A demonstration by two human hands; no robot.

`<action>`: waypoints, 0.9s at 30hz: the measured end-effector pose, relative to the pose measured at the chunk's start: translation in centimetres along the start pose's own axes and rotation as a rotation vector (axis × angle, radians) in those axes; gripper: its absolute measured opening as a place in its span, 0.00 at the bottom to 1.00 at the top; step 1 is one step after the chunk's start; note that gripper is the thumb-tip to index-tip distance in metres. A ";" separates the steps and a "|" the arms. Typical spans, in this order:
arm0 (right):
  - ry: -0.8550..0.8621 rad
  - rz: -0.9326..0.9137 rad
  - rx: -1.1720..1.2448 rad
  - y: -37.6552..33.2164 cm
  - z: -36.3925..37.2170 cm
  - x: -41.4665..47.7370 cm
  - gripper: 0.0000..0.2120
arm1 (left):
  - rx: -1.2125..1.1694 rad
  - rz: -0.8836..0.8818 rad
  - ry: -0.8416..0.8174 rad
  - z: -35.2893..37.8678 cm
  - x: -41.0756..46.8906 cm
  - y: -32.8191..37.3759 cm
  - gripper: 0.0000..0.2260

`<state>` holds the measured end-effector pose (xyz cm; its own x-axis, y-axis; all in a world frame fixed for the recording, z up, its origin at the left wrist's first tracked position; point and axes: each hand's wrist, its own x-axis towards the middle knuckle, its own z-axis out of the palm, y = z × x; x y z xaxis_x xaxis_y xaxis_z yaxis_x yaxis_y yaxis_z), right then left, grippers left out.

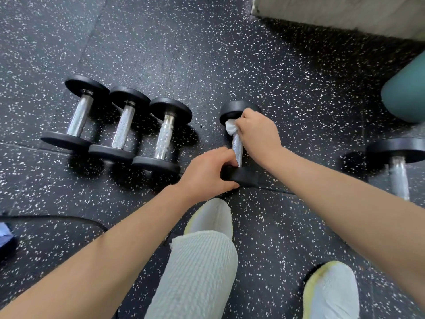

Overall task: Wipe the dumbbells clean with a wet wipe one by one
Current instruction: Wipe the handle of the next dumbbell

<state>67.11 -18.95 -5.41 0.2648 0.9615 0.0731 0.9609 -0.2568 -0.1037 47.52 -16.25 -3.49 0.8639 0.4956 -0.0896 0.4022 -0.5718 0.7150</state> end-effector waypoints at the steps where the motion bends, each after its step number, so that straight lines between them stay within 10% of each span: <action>1: -0.006 0.017 0.007 -0.2 0.1 -0.1 0.02 | 0.004 0.003 -0.002 0.0 0.0 0.0 0.17; 27: -0.065 -0.047 0.211 1.0 -1.9 -1.2 0.09 | -0.028 0.016 -0.013 1.0 -0.3 -0.1 0.19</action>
<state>67.90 -20.55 -3.68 0.2075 0.9780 0.0194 0.9322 -0.1916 -0.3071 47.54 -16.94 -4.23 0.8742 0.4777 -0.0865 0.3793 -0.5609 0.7359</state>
